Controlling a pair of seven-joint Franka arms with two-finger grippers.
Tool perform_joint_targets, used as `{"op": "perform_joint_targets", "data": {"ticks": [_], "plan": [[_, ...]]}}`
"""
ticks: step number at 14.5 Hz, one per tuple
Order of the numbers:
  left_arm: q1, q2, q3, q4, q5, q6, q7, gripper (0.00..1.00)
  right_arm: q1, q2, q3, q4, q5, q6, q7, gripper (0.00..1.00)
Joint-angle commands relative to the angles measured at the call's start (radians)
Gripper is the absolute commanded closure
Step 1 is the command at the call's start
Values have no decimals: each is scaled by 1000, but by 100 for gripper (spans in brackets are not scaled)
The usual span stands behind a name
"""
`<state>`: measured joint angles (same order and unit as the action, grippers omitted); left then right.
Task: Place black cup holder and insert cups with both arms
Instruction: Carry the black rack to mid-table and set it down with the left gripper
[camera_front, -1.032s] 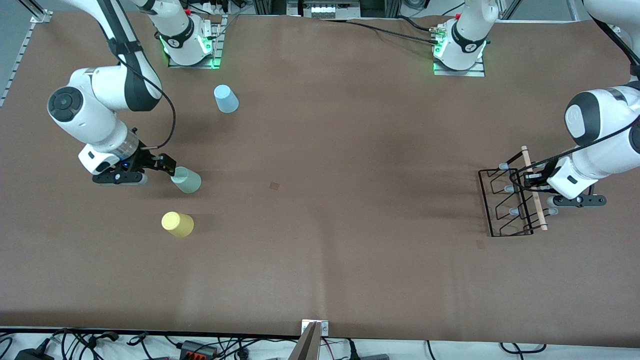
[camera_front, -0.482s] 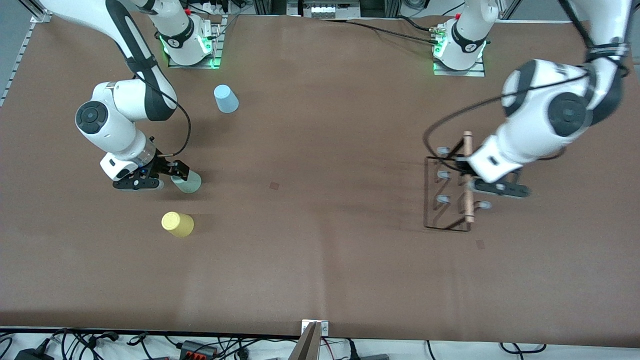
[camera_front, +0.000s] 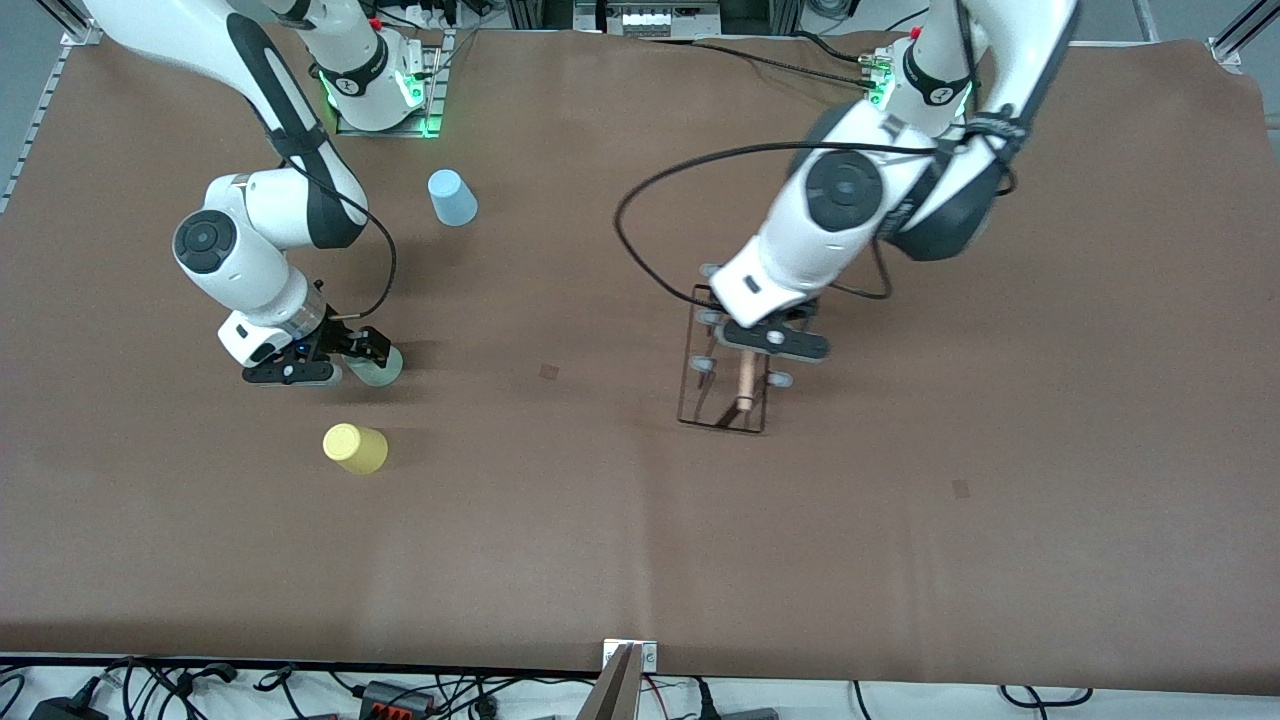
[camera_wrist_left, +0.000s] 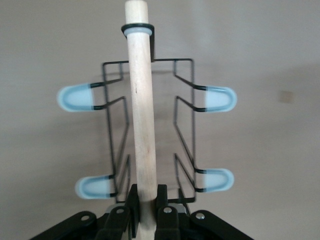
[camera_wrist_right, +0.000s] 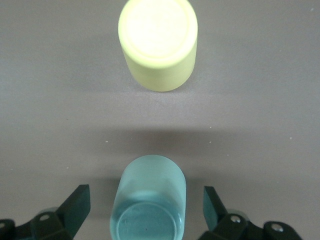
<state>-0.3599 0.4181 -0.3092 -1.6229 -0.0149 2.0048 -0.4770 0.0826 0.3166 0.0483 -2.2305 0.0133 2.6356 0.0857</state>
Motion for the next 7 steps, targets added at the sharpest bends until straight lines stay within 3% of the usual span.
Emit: {"op": "perform_joint_targets", "data": {"ticks": [1,3,7], "plan": [[-115,91,10,112,3,-17,-118,99,8,9,1,-15,11,24,14,0],[-174,129,13,124,10,1,-179,99,8,7,1,-27,11,24,14,0],[-191,163,12,126,16,84,-288,99,8,6,1,-41,11,26,14,0]]}}
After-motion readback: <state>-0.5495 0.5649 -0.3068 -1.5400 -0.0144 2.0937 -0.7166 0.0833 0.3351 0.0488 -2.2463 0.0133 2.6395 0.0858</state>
